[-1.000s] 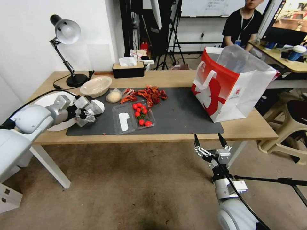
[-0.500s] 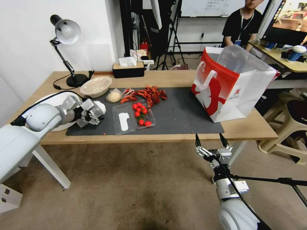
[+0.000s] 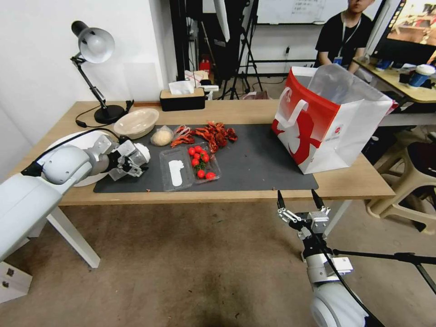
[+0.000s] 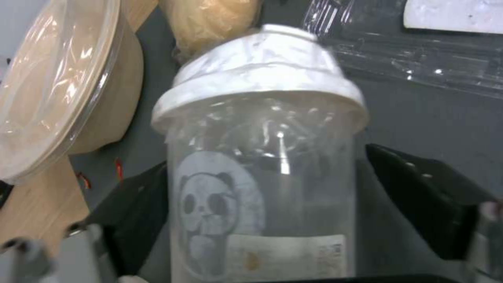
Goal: Pick up the trash from the table and place it into the takeout bag.
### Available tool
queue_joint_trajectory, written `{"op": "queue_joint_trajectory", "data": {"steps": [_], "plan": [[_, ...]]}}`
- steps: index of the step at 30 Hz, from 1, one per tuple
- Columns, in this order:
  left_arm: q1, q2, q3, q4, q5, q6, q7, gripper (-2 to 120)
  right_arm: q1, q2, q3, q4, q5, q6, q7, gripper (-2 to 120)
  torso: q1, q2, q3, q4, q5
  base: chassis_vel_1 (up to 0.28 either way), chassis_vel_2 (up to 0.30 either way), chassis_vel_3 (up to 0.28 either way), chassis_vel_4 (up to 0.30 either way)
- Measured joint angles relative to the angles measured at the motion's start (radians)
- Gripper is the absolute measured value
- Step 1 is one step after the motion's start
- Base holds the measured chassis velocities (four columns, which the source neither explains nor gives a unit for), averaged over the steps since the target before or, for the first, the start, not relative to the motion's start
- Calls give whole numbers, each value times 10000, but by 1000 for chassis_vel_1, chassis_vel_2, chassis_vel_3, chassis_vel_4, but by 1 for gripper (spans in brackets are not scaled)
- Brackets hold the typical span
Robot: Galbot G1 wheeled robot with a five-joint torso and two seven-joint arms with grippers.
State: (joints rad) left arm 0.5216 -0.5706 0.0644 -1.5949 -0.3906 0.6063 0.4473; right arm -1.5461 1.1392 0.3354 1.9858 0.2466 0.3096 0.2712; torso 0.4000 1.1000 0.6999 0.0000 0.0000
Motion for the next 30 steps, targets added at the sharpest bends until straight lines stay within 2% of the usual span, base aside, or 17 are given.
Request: {"op": "queue_joint_trajectory", "data": {"steps": [2,3,7,12,15,18,22,26,27,30], "plan": [[-29,-26,31,29,6,6,-23,76,-1,8,-4,2,-11,0,0,100,0,0,0,0,0,0,0,0,0],[-29,-26,31,29,6,6,-23,76,-1,8,-4,2,-11,0,0,100,0,0,0,0,0,0,0,0,0],[-106,-80,80,67,8,6,-102,57,-6,20,-6,2,-26,4,0,100,0,0,0,1,1,0,0,0,0],[-178,-110,83,44,-71,-42,-114,46,0,34,-6,-8,-33,6,-2,100,0,0,0,1,-1,0,0,0,0],[-279,-118,50,-73,-512,-272,-107,40,11,49,-7,-13,-41,8,-7,100,1,-1,1,0,-4,0,0,0,0],[-699,-193,18,-373,-1643,-743,-133,28,18,80,-17,-17,-75,10,-16,100,0,0,1,0,-1,0,0,0,0],[-1148,-299,10,-522,-2400,-913,-144,24,19,87,-18,-17,-83,11,-18,100,0,-1,1,0,0,0,0,0,0],[-2407,-619,203,-750,-4349,-1064,-145,11,16,85,-7,3,-93,11,-19,100,0,0,1,0,1,0,0,0,0],[-2407,-619,203,-750,-4349,-1064,-145,11,16,85,-7,3,-93,11,-19,100,0,0,1,0,1,0,0,0,0],[-3549,-1164,677,-680,-5284,-1054,-253,3,16,103,-1,23,-114,11,-20,100,0,0,1,1,3,0,0,0,0]]}}
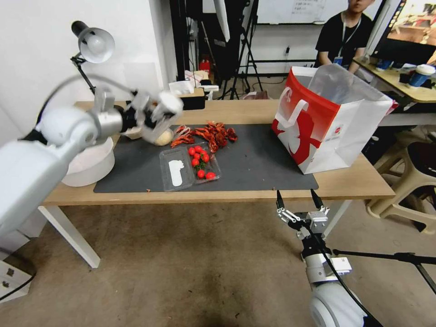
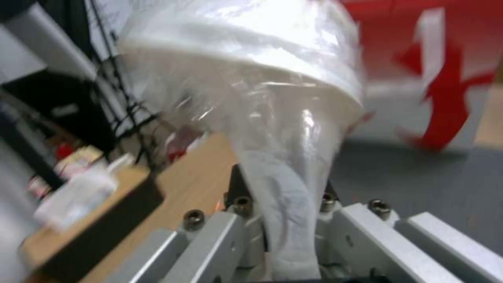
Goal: Pick up the trash from the table and place it into the takeout bag.
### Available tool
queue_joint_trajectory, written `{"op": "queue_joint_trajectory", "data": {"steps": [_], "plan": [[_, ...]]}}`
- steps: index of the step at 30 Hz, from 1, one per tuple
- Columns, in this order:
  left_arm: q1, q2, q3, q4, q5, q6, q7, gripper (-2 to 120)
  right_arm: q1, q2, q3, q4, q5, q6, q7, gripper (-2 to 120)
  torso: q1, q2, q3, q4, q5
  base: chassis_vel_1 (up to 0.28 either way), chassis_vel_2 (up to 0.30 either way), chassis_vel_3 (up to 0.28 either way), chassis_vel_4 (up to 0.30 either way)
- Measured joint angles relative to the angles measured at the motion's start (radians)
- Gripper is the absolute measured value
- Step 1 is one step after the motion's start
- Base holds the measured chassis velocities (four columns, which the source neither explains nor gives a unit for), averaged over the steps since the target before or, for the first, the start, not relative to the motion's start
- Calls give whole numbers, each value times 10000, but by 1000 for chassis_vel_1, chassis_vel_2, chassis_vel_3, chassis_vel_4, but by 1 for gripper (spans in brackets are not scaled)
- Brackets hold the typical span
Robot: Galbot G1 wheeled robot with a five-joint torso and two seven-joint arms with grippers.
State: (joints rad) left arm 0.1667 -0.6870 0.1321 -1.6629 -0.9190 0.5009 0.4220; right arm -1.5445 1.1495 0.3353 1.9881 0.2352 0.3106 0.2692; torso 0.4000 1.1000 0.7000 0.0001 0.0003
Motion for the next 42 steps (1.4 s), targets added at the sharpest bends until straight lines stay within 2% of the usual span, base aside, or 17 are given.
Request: {"op": "queue_joint_trajectory", "data": {"steps": [1,4,5,8,9,13,14,16,18,21,22,25,26,33,38,40,42], "plan": [[0,0,0,0,0,0,0,3,0,0,0,0,0,0,0,100,0,0,0,0,0,0,0,0,0],[-1046,-784,602,421,-491,0,-93,0,-9,40,12,28,-28,-4,0,100,0,0,0,-3,1,0,0,0,0],[-1046,-784,602,421,-491,0,-93,0,-9,40,12,28,-28,-4,0,100,0,0,0,-3,1,0,0,0,0],[-1818,-1573,1269,1015,-626,-30,-145,0,-56,60,92,51,-52,-5,4,100,0,0,0,-1,0,0,0,0,0],[-1818,-1573,1269,1015,-626,-30,-145,0,-56,60,92,51,-52,-5,4,100,0,0,0,-1,0,0,0,0,0],[-2550,-2821,2027,1951,-615,-142,-140,0,-165,115,221,70,-153,33,7,100,1,-1,1,-6,-1,0,0,0,0],[-2550,-2821,2027,1951,-615,-142,-140,0,-165,115,221,70,-153,33,7,100,1,-1,1,-6,-1,0,0,0,0],[-2936,-3452,2428,2445,-593,-306,-118,0,-165,152,226,71,-234,60,3,100,0,-1,1,2,0,0,0,0,0],[-3143,-3799,2651,2689,-575,-410,-74,0,-164,174,227,71,-273,73,0,100,1,-1,1,1,-1,0,0,0,0],[-3640,-4685,3110,3328,-544,-624,23,0,-153,284,228,25,-361,119,-13,100,1,-1,1,-4,3,0,0,0,0],[-3640,-4685,3110,3328,-544,-624,23,0,-153,284,228,25,-361,119,-13,100,1,-1,1,-4,3,0,0,0,0],[-4060,-5453,3404,3996,-503,-811,54,0,-147,396,226,-37,-430,162,-34,100,1,-1,1,1,-2,0,0,0,0],[-4060,-5453,3404,3996,-503,-811,54,0,-147,396,226,-37,-430,162,-34,100,1,-1,1,1,-2,0,0,0,0],[-4771,-6705,3724,5495,-339,-1337,121,0,-170,480,279,-47,-514,231,-55,100,1,-1,0,0,-3,0,0,0,0],[-4927,-7137,3874,5961,-258,-1491,195,0,-211,485,332,-47,-516,266,-67,100,1,-1,0,0,0,0,0,0,0],[-5083,-7965,4007,6657,-150,-1718,242,0,-246,486,375,-49,-517,331,-95,100,1,-1,0,0,0,0,0,0,0],[-5124,-8216,4023,6827,-120,-1772,278,0,-247,496,382,-55,-517,356,-106,100,1,-1,0,-1,0,0,0,0,0]]}}
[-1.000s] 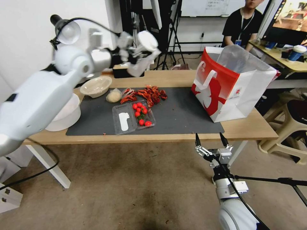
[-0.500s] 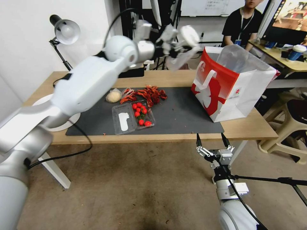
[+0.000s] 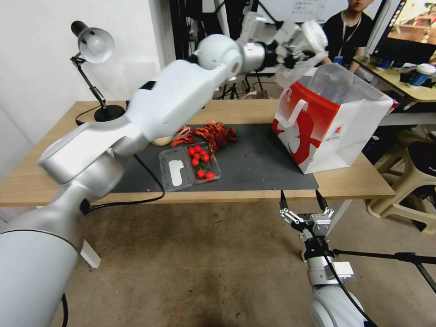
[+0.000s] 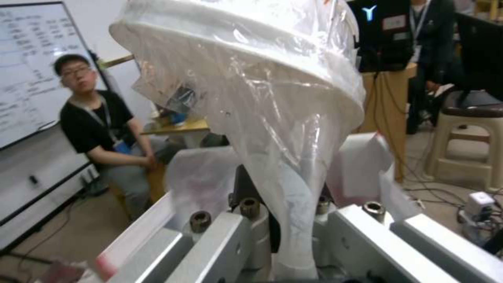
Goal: Pick up the trash from the table and place it into the takeout bag.
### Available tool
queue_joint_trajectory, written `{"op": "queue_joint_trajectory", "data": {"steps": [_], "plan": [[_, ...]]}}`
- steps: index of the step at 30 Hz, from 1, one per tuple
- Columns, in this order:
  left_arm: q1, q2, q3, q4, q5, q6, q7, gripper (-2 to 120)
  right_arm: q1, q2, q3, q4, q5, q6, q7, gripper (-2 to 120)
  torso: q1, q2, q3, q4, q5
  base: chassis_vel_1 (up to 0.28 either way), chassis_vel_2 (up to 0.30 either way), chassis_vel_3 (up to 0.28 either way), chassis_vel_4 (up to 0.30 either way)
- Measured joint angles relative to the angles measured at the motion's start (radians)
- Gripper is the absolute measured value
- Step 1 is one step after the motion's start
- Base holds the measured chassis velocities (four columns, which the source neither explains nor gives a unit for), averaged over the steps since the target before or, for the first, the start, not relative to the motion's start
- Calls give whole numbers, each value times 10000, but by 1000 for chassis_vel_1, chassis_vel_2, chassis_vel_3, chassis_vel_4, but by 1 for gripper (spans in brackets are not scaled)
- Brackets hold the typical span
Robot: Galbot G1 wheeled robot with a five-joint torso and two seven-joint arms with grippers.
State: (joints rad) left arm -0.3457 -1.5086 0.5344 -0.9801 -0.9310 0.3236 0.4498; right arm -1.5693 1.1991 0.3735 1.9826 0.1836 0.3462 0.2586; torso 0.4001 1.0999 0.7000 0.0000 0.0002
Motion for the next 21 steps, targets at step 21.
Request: {"op": "queue_joint_trajectory", "data": {"steps": [21], "plan": [[-351,-1040,14,2544,476,-732,481,0,-279,99,224,17,11,231,-122,100,-1,0,0,0,-3,0,0,0,0]]}}
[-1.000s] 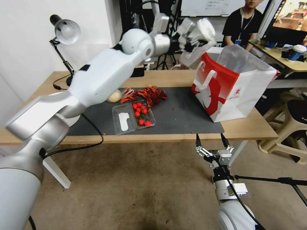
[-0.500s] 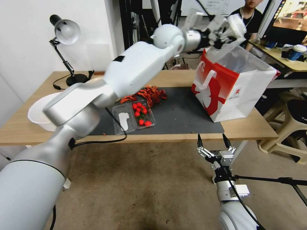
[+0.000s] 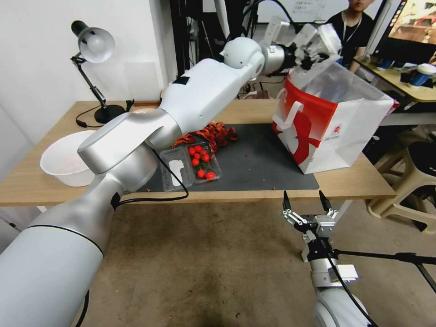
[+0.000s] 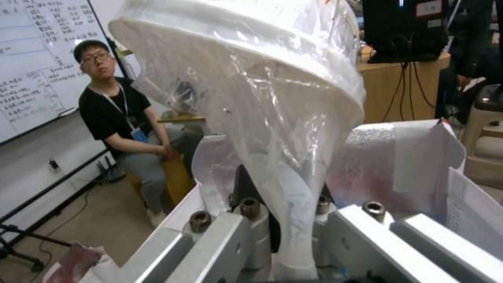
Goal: Pick up the trash from the table and place it into the takeout bag.
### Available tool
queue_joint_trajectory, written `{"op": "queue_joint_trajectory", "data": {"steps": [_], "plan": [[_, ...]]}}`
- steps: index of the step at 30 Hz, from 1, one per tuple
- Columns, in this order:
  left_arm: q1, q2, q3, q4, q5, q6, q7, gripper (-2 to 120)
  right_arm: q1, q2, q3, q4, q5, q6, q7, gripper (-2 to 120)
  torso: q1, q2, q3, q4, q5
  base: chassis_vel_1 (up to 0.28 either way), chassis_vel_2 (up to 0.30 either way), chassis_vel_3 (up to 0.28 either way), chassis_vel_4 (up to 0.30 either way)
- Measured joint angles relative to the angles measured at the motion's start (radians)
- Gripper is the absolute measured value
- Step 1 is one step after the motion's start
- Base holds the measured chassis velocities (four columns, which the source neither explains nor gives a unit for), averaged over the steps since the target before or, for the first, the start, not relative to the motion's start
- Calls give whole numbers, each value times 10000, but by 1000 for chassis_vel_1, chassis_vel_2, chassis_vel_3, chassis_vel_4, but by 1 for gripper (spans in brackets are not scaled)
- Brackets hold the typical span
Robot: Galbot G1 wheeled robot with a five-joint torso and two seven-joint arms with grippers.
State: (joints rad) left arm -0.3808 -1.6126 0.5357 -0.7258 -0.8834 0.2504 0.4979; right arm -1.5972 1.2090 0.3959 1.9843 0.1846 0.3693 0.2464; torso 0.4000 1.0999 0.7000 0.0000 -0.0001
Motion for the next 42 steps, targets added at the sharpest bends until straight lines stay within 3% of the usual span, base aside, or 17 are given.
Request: {"op": "queue_joint_trajectory", "data": {"steps": [23,38,42], "plan": [[19,37,695,-643,-1262,-499,444,0,132,-8,-67,-147,6,-33,-58,100,0,0,-1,0,1,0,0,0,0],[-34,45,1485,-940,-855,-454,132,0,50,-29,-27,-113,3,-16,-65,100,0,0,0,1,1,0,0,0,0],[-42,44,1489,-1009,-836,-357,106,13,53,-31,-22,-111,2,-7,-67,100,0,1,0,0,1,0,0,0,0]]}}
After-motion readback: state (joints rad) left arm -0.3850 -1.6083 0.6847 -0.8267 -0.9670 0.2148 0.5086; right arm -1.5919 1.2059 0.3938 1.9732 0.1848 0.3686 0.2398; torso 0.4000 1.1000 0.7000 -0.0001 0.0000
